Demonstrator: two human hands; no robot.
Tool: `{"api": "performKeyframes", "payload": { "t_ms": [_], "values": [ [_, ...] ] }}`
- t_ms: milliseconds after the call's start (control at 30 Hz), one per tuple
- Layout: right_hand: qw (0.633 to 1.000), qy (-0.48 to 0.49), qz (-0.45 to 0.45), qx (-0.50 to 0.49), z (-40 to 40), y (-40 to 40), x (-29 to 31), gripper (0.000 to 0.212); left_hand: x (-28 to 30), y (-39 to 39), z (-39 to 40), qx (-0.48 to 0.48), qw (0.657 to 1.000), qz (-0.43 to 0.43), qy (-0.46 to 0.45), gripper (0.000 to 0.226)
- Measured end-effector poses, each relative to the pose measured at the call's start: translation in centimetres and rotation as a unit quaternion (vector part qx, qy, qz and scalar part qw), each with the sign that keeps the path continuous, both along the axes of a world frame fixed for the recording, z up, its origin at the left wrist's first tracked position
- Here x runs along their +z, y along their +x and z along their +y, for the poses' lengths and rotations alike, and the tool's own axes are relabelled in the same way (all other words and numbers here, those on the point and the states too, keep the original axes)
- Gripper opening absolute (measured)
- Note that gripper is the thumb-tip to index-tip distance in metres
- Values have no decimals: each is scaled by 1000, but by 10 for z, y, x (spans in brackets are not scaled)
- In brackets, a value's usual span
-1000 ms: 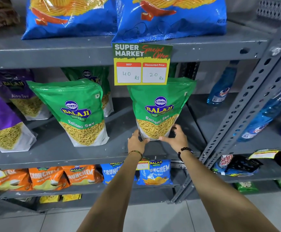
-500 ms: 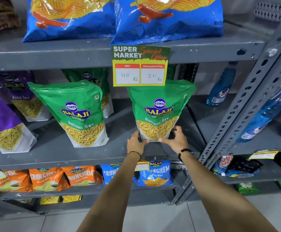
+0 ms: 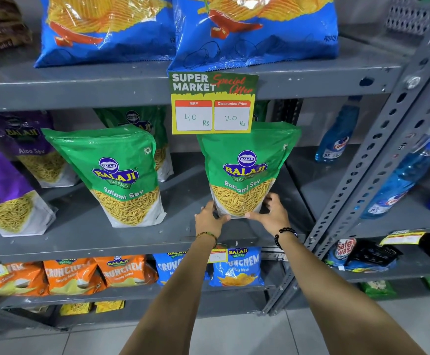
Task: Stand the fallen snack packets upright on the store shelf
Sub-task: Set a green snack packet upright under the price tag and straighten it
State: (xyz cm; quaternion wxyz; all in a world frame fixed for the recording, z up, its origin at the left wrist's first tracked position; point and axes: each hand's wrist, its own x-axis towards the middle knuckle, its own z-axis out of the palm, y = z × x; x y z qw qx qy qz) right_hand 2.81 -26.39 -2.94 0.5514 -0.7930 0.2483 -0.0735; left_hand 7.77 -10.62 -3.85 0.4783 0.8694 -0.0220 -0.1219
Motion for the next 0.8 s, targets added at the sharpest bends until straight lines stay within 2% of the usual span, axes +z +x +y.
{"api": "performKeyframes", "payload": {
  "t_ms": [267, 467, 800],
  "values": [
    [1000, 18, 0, 1, 0, -1, 0, 80, -4, 2, 0, 1, 1000, -13, 6, 47],
    [1000, 1, 26, 10, 1, -4, -5, 101, -1, 0, 1, -9, 1000, -10, 22, 49],
    [1000, 1, 28, -8, 2, -3, -10, 82, 7, -3, 10, -43, 999, -8, 24, 52]
  ]
}}
